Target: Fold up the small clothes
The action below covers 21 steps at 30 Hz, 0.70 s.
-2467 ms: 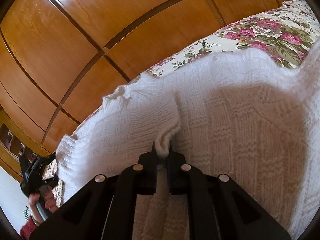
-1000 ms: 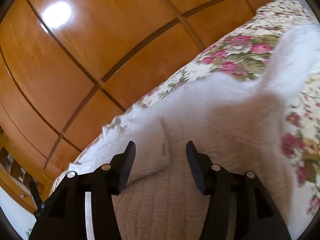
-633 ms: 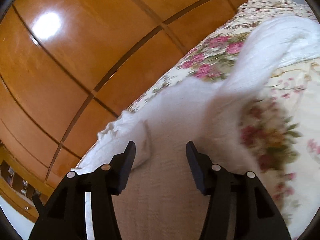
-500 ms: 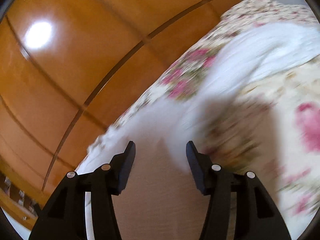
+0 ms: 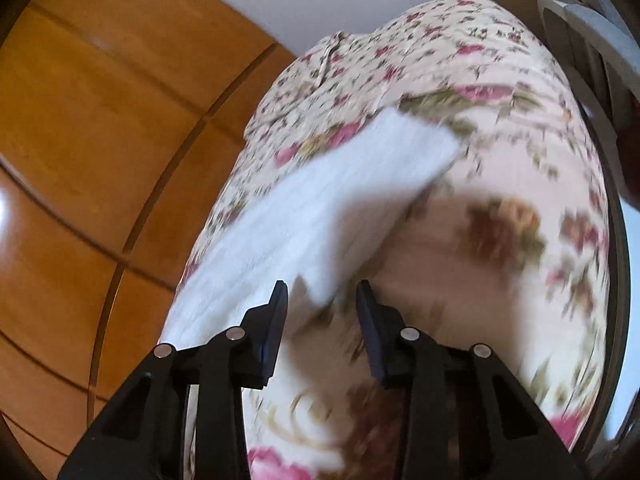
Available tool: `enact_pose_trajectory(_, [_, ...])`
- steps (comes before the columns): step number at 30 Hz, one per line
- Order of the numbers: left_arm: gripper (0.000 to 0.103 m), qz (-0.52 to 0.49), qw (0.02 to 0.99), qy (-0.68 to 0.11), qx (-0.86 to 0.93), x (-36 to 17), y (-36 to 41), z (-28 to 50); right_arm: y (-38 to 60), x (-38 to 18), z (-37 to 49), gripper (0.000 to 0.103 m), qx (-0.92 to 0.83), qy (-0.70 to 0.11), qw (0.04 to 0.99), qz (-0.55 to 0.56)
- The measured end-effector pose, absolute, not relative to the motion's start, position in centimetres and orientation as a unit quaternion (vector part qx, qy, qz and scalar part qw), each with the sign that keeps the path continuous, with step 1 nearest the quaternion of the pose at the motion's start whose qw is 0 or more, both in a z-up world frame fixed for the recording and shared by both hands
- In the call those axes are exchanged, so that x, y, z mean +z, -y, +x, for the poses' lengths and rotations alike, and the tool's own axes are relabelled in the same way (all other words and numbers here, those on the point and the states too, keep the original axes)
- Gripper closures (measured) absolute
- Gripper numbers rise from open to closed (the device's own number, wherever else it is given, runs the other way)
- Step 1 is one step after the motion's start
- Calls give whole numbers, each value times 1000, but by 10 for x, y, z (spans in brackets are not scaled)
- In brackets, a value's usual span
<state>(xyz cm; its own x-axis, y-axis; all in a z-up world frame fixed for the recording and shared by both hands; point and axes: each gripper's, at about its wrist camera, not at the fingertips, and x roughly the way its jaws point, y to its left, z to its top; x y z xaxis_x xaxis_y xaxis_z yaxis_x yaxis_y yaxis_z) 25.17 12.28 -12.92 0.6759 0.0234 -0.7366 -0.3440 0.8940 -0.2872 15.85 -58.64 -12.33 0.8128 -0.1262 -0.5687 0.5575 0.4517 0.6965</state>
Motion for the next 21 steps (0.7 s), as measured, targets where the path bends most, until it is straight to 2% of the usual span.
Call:
enact_pose_trajectory(4, [4, -203, 892, -390, 104, -130, -123, 253, 609, -126, 159, 70, -212, -212, 813, 500])
enact_pose_trajectory(7, [4, -202, 892, -390, 104, -130, -123, 253, 623, -128, 164, 81, -205, -211, 807, 512])
enact_pose_trajectory(9, [4, -203, 892, -390, 104, -130, -123, 253, 628, -126, 169, 96, -196, -217, 809, 510])
enact_pose_trajectory(15, [4, -203, 892, -390, 104, -129, -122, 253, 630, -89, 160, 96, -208, -216, 842, 449])
enact_pose_trajectory(21, [4, -208, 893, -387, 100, -129, -124, 252, 653, -59, 131, 97, -284, -175, 837, 434])
